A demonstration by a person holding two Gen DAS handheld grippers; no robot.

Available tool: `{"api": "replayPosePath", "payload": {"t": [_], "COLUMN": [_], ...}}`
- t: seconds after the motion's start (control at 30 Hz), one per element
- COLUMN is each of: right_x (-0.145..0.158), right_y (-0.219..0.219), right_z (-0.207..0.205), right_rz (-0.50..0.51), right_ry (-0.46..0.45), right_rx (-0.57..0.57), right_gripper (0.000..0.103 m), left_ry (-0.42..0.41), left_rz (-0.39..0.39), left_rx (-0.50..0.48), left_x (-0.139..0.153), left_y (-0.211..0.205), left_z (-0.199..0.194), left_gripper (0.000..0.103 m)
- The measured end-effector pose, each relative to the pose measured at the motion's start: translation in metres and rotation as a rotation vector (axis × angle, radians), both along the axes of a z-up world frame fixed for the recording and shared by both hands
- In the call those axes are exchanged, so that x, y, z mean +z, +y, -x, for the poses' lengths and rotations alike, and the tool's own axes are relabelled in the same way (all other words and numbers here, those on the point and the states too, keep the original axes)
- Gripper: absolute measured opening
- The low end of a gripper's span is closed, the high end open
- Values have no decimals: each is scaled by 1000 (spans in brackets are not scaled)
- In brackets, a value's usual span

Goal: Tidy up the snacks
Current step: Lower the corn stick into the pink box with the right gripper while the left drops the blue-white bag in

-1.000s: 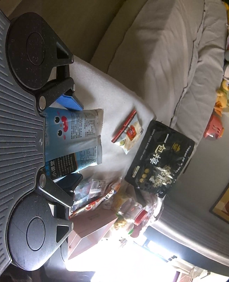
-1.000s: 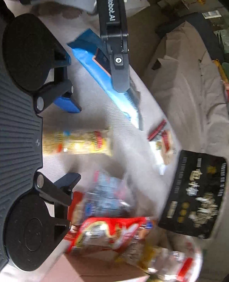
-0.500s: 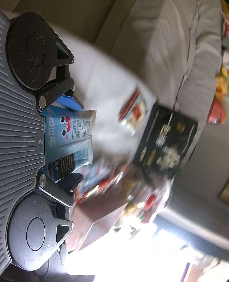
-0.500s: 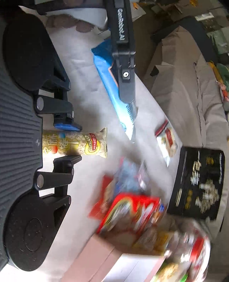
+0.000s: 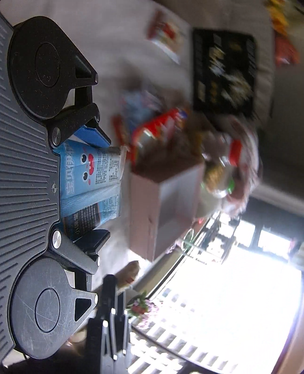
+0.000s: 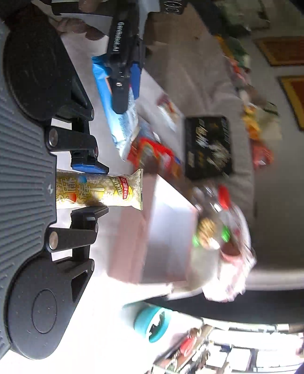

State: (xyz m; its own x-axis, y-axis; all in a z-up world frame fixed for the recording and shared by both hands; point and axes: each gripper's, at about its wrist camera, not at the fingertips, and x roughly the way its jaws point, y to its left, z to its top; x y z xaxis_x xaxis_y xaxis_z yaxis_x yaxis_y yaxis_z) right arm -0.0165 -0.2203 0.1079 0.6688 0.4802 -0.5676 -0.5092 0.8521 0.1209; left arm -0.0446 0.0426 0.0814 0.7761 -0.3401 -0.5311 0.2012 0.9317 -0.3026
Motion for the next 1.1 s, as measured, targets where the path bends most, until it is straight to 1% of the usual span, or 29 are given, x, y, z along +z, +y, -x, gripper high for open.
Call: {"api": "replayPosePath", "payload": {"t": [0.1,0.23,0.37,0.43,0.5,0.53,0.57,0.6,0.63,0.67,0.7,0.73,0.77,0.83,0.9,1.0,1.03,1.1], "right_x": [9,15,19,21,21,21,21,20,20,20,19,18,16,12,5,-11,-17,-29], "right_y": [-20,-39,-53,-56,-57,-57,-55,-53,-50,-46,-43,-40,-35,-21,-5,23,31,48], "right_z": [-12,-37,-67,-83,-102,-109,-118,-128,-134,-142,-146,-153,-161,-185,-211,-251,-264,-284], "right_rz": [-44,-90,-134,-147,-152,-150,-143,-131,-117,-101,-89,-81,-77,-75,-81,-88,-95,-112], "right_ry": [-37,-54,-46,-37,-21,-13,-4,2,4,6,10,20,34,83,135,225,259,321], "right_rx": [-49,-113,-158,-175,-192,-204,-214,-224,-230,-233,-231,-226,-220,-209,-213,-242,-254,-257], "right_gripper": [28,28,28,28,28,28,28,28,28,28,28,28,28,28,28,28,28,29], "left_ry": [-54,-131,-173,-179,-183,-173,-133,-73,-8,40,58,40,5,-57,-64,-59,-58,-56], "left_rz": [-68,-150,-194,-201,-165,-141,-126,-112,-75,-8,67,126,151,154,134,88,62,16], "left_rx": [-30,-56,-71,-71,-63,-52,-30,-5,10,15,28,59,85,113,115,105,115,166], "left_x": [20,41,48,48,48,46,39,27,15,4,-1,-2,0,7,9,3,-1,-8], "left_y": [-23,-49,-67,-76,-81,-81,-82,-81,-76,-68,-59,-48,-38,-21,-7,14,23,46], "left_z": [-16,-46,-91,-122,-158,-178,-204,-227,-247,-262,-270,-270,-264,-248,-230,-199,-191,-179], "left_gripper": [82,82,82,82,79,74,73,72,71,71,71,71,71,71,71,71,71,71]}}
